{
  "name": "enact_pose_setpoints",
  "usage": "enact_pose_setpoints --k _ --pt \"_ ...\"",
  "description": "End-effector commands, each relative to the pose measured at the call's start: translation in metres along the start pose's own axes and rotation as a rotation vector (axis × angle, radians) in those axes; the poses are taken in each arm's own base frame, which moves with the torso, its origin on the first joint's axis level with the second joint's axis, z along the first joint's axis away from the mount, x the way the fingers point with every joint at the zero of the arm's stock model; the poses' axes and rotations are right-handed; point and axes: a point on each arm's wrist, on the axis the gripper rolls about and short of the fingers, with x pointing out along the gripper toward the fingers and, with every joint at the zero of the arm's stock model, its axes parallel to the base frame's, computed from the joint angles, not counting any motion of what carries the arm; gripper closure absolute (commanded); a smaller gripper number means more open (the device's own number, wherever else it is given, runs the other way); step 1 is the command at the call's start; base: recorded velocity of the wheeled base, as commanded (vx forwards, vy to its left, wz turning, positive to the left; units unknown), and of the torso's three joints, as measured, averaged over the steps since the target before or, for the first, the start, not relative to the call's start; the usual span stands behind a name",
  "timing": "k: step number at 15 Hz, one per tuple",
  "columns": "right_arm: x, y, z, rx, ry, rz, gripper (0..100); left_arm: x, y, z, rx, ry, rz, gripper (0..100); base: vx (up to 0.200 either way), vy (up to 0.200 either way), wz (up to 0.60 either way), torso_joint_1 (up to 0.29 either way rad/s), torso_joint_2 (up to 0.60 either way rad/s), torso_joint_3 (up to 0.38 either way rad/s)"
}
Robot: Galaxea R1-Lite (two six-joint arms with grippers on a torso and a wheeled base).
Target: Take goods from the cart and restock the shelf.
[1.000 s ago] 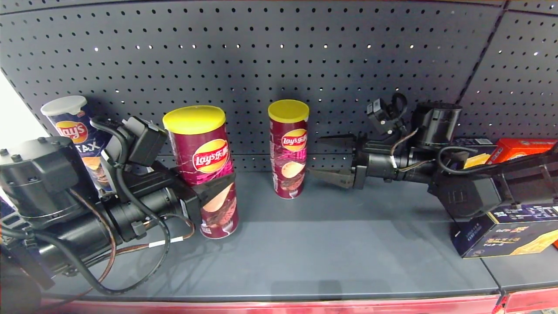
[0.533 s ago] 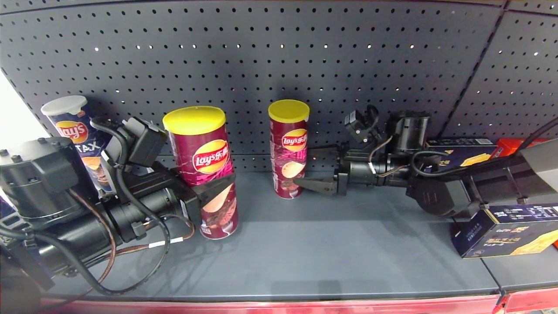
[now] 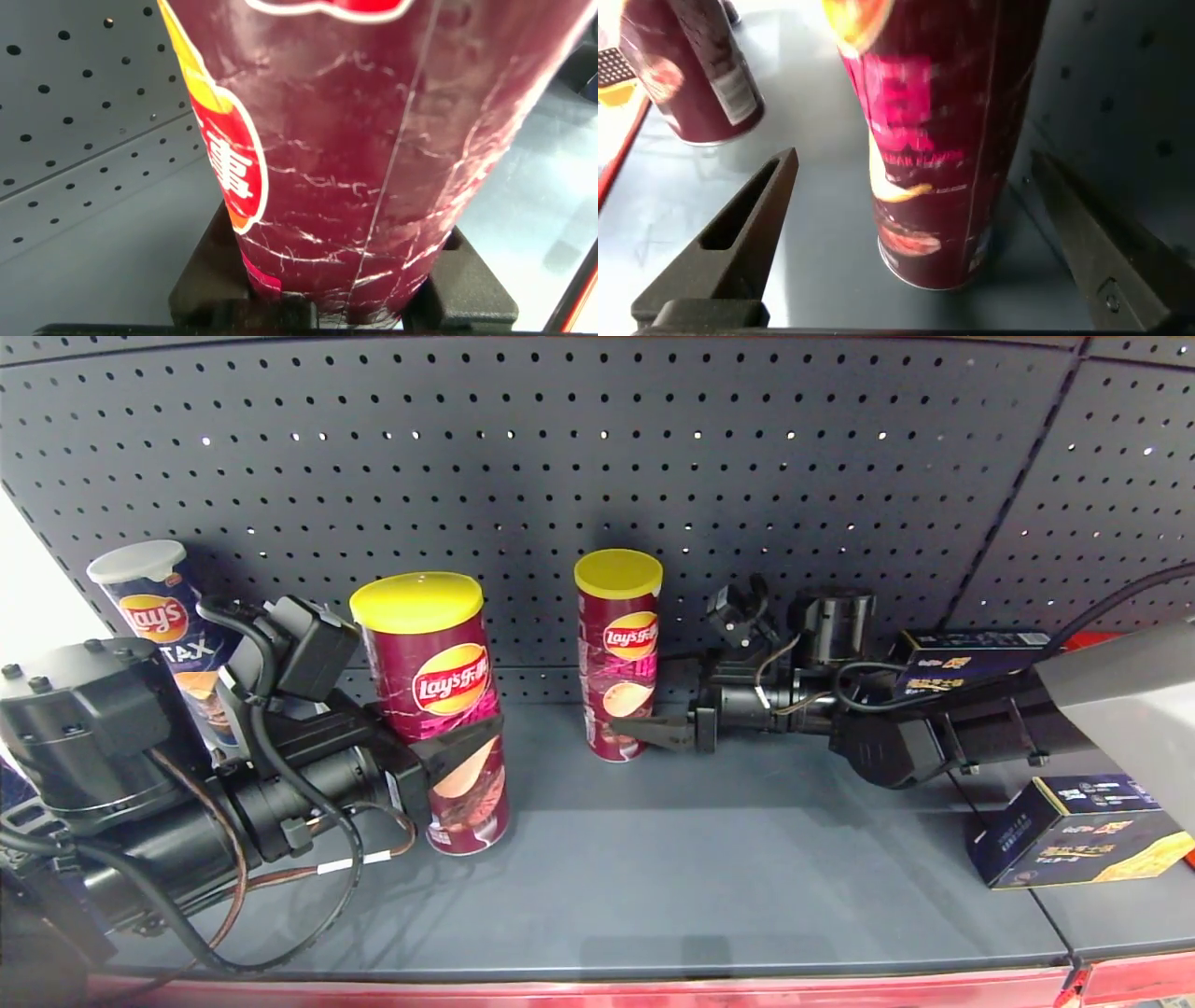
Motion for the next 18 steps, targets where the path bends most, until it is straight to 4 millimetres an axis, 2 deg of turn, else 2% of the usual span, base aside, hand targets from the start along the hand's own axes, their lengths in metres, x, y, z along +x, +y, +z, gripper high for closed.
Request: enact_pose_setpoints --k 1,5,14,18 --pt "0.004 -0.002 -0.008 0.010 0.010 0.001 0 0.000 0.000 0.000 0.000 0.000 0.000 100 0.000 0.000 0.00 0.000 0.00 0.000" --pt "0.015 -0.003 -0.010 0.004 0.010 -0.012 0 0.000 0.000 0.000 0.000 0.000 0.000 100 0.000 0.000 0.00 0.000 0.00 0.000" --pt "0.026 -0.011 -0.026 0.001 0.015 -0.015 0 0.000 0.000 0.000 -0.002 0.000 0.000 100 0.000 0.000 0.00 0.000 0.00 0.000" --pt "0.030 -0.009 -0.025 -0.002 0.012 -0.007 0 0.000 0.000 0.000 -0.002 0.000 0.000 100 0.000 0.000 0.00 0.000 0.00 0.000"
